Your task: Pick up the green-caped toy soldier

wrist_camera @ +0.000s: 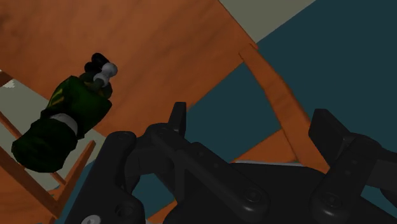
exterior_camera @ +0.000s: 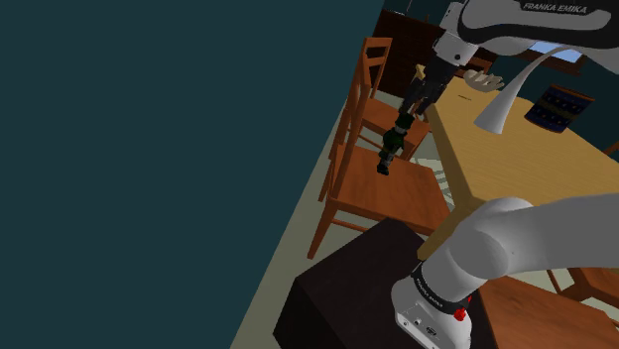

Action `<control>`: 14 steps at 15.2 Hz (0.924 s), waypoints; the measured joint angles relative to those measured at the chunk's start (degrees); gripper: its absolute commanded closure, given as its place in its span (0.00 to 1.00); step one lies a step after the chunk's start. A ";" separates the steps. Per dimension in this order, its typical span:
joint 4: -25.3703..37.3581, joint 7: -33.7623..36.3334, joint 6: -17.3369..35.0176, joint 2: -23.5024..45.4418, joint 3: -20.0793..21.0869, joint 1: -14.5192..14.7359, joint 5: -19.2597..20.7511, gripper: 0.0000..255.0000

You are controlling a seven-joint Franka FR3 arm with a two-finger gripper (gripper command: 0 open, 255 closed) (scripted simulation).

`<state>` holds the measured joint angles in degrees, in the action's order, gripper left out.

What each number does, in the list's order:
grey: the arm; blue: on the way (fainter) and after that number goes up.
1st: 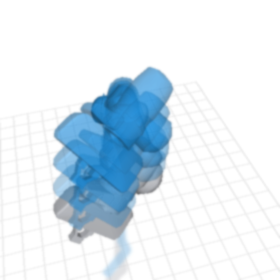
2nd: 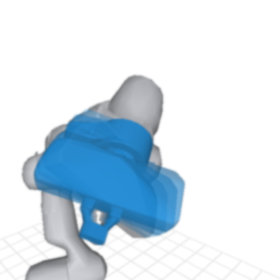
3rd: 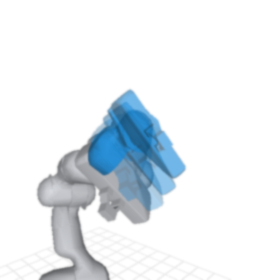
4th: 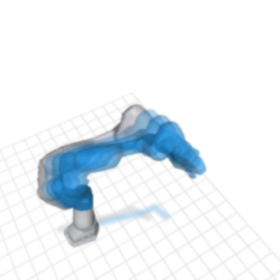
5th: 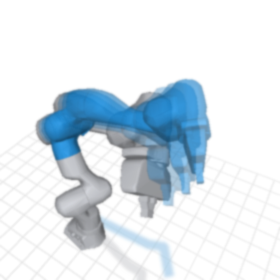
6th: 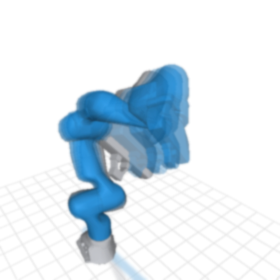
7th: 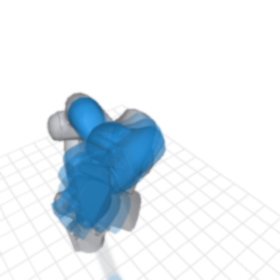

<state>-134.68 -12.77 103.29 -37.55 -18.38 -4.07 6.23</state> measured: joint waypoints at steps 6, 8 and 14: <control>2.85 -7.45 7.82 8.67 -6.73 -0.38 2.18 0.00; 4.38 -10.10 10.21 11.89 -9.02 -0.30 2.23 0.00; 9.36 -18.46 17.30 22.27 -15.69 0.43 -0.22 0.00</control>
<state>-125.32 -31.23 120.59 -15.28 -34.07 -3.64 6.00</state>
